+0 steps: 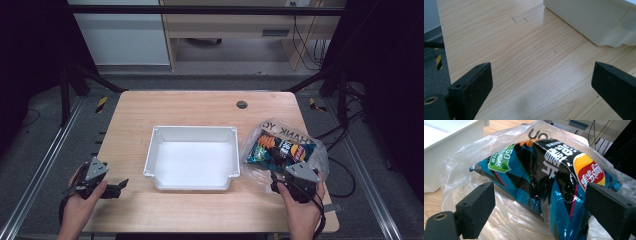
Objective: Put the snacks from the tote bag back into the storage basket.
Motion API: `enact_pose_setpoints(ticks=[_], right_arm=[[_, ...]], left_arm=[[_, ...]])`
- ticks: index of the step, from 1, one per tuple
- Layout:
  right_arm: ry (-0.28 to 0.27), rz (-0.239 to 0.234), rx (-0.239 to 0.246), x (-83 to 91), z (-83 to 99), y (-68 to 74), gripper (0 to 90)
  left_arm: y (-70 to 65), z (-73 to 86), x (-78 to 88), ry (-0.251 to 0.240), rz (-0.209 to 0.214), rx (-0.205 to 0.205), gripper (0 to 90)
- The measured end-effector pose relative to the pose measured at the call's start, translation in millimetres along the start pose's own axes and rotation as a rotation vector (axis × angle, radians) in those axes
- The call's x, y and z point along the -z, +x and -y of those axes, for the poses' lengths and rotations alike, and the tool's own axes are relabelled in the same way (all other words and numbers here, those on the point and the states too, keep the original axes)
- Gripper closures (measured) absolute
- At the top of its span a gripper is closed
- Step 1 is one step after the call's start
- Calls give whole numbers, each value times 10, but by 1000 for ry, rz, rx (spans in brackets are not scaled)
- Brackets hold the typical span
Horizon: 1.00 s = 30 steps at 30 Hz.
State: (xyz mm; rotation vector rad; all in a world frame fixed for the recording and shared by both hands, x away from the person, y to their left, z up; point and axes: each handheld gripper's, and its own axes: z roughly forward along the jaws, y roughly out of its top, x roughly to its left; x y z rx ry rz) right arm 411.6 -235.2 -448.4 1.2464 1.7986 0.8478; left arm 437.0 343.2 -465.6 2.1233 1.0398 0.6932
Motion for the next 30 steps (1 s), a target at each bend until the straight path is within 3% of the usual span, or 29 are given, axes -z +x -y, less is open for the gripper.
enact_pose_setpoints(ticks=[10,13,16,19,22,30], right_arm=[[-22,44,-51,80,-22,-63,86],[-11,90,-82,134,-13,-131,82],[-1,106,-96,153,5,-170,82],[20,114,-150,177,48,-257,85],[39,139,-162,173,72,-286,88],[22,112,-186,168,92,-324,104]], left_arm=[[43,20,41,-14,-6,32,32],[52,21,57,-20,-8,38,33],[54,20,74,-32,-8,46,33],[64,22,89,-40,-13,50,34],[84,30,101,-44,-29,57,38],[112,27,165,-81,-26,62,37]])
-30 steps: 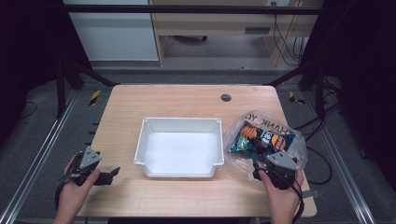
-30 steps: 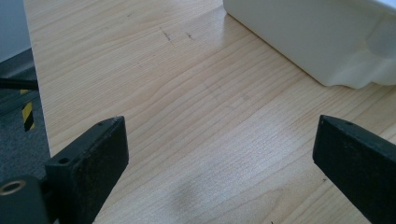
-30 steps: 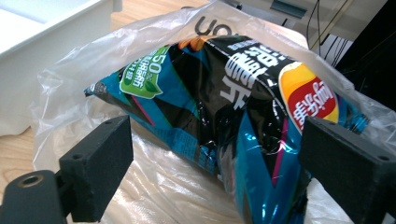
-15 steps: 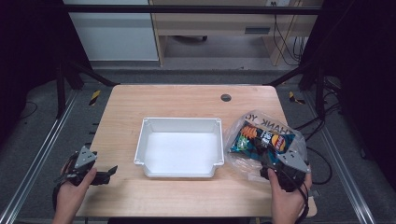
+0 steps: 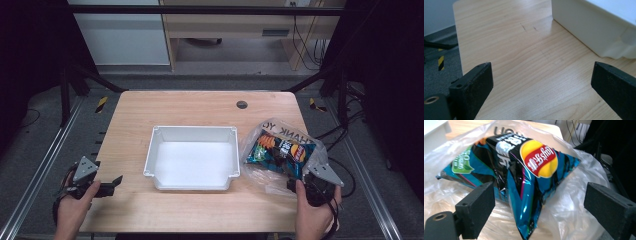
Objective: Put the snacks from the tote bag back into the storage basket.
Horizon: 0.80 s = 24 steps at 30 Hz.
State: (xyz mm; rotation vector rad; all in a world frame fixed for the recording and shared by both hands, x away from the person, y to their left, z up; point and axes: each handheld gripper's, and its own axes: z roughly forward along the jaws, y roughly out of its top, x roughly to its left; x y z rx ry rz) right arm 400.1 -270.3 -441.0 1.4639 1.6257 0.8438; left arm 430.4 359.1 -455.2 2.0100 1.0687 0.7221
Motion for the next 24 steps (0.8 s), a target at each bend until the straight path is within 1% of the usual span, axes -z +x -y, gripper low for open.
enact_pose_setpoints(ticks=[2,3,4,5,6,8,9,10,11,12,14,15,16,17,18,19,20,22,23,24], right_arm=[[-2,-11,12,-23,-11,8,97],[12,-47,28,-61,-30,32,85],[25,-63,46,-74,-45,43,86],[30,-73,62,-84,-62,52,94],[30,-73,62,-84,-62,52,94],[39,-81,93,-116,-101,57,97],[55,-99,105,-136,-130,49,99],[62,-117,109,-155,-161,34,103],[78,-152,106,-186,-233,3,101],[78,-152,106,-186,-233,3,101],[89,-198,108,-206,-321,-25,102],[102,-212,117,-217,-367,-36,102],[118,-222,137,-237,-411,-54,102],[136,-233,149,-276,-491,-102,103],[136,-233,149,-276,-491,-102,103],[154,-267,167,-309,-571,-147,120],[154,-267,167,-309,-571,-147,120],[192,-298,194,-337,-648,-171,112],[238,-318,241,-373,-713,-180,90],[250,-321,255,-380,-745,-187,90]], left_arm=[[0,2,4,0,-2,0,38],[-2,5,-2,3,-7,1,38],[-7,7,-17,10,-12,0,38],[-7,7,-17,10,-12,0,38],[-9,8,-21,14,-15,0,38],[-13,9,-11,18,-17,-2,38],[-20,11,-4,16,-20,0,38],[-26,12,3,15,-21,-1,38],[-29,14,7,16,-23,-4,38],[-29,14,9,14,-25,-4,38],[-24,14,6,15,-32,-1,35],[-17,15,5,18,-37,0,31],[-11,17,2,19,-41,5,31],[-6,19,-1,15,-42,10,31],[-1,19,0,14,-43,11,31],[2,19,1,15,-42,10,30],[2,19,1,17,-40,9,30],[-4,12,-6,16,-38,5,30],[-12,6,-12,12,-35,7,30],[-17,0,-17,11,-33,6,29]])
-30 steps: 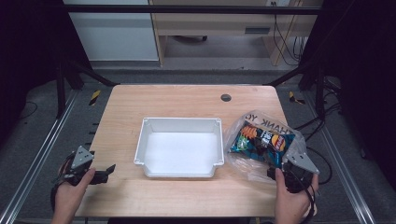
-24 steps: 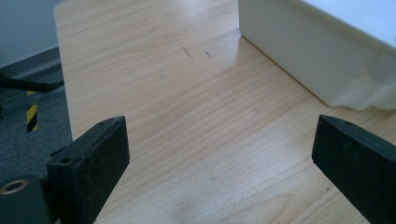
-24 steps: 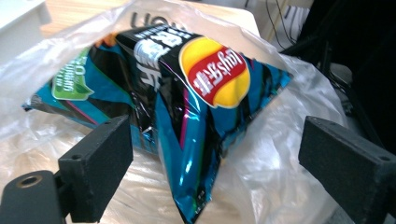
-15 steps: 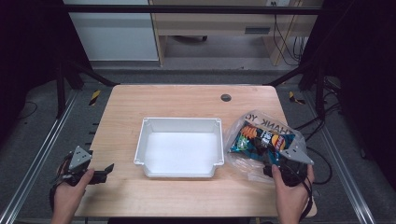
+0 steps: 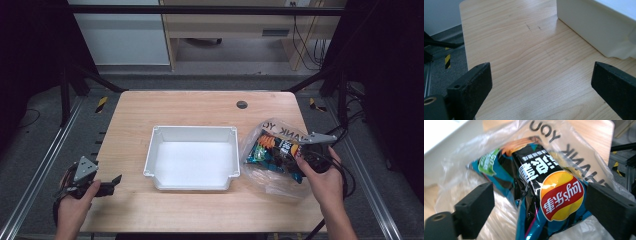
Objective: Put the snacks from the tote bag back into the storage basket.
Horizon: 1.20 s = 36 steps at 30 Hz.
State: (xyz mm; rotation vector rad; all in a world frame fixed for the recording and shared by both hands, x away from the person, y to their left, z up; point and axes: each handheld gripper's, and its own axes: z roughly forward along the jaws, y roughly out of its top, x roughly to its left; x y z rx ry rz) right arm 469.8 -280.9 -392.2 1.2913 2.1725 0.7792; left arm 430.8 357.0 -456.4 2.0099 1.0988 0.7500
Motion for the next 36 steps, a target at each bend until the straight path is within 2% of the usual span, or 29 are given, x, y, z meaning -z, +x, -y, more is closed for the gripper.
enact_pose_setpoints(ticks=[2,3,5,7,9,11,13,15,17,22,28,30,32,33,34,35,36], right_arm=[[7,-8,7,7,-29,-16,90],[4,-36,12,18,-85,-40,87],[4,-41,14,27,-110,-49,83],[15,-69,33,49,-169,-72,86],[20,-74,51,72,-209,-83,86],[18,-81,54,84,-230,-81,87],[35,-98,84,124,-296,-65,87],[36,-101,90,128,-315,-60,87],[65,-96,140,129,-368,-69,96],[74,-95,142,83,-411,-138,97],[119,-111,182,20,-520,-226,96],[120,-110,164,0,-537,-244,89],[132,-118,167,-37,-539,-262,87],[158,-112,180,-76,-531,-245,86],[158,-112,180,-76,-531,-245,86],[178,-96,210,-105,-532,-228,85],[185,-95,213,-110,-540,-217,83]], left_arm=[[-8,-4,-13,6,8,-7,28],[-11,-4,-26,6,10,-7,27],[-11,-6,-31,4,7,-9,27],[-11,-6,-40,6,-6,-11,27],[-13,1,-45,17,-16,-7,29],[-11,7,-48,20,-16,-3,29],[-6,15,-49,22,-13,5,30],[-3,20,-49,19,-11,9,30],[-2,20,-40,15,-11,7,30],[1,16,-39,14,-7,8,30],[-6,16,-54,19,2,1,30],[-9,19,-47,17,1,3,29],[-7,21,-41,14,3,7,30],[-6,25,-39,13,3,6,29],[-6,25,-39,13,3,6,29],[-6,32,-39,18,4,1,29],[-1,46,-40,23,7,4,29]])
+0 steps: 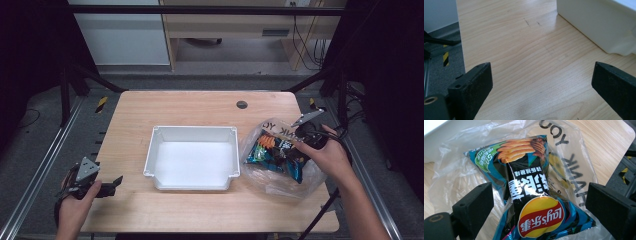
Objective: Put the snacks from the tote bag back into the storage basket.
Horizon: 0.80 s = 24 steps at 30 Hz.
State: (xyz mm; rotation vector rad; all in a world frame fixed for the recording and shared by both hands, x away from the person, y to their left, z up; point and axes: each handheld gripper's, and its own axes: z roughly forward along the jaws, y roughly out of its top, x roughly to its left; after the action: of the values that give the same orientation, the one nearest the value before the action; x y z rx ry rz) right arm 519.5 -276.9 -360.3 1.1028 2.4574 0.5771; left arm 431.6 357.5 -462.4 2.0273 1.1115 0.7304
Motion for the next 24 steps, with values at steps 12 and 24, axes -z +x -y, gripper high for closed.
enact_pose_setpoints(ticks=[12,24], right_arm=[[38,-22,11,-101,-53,12,60],[77,-30,47,-277,-115,-10,67]], left_arm=[[-2,-19,-16,-4,9,-2,31],[-2,-18,-26,0,15,-4,33]])
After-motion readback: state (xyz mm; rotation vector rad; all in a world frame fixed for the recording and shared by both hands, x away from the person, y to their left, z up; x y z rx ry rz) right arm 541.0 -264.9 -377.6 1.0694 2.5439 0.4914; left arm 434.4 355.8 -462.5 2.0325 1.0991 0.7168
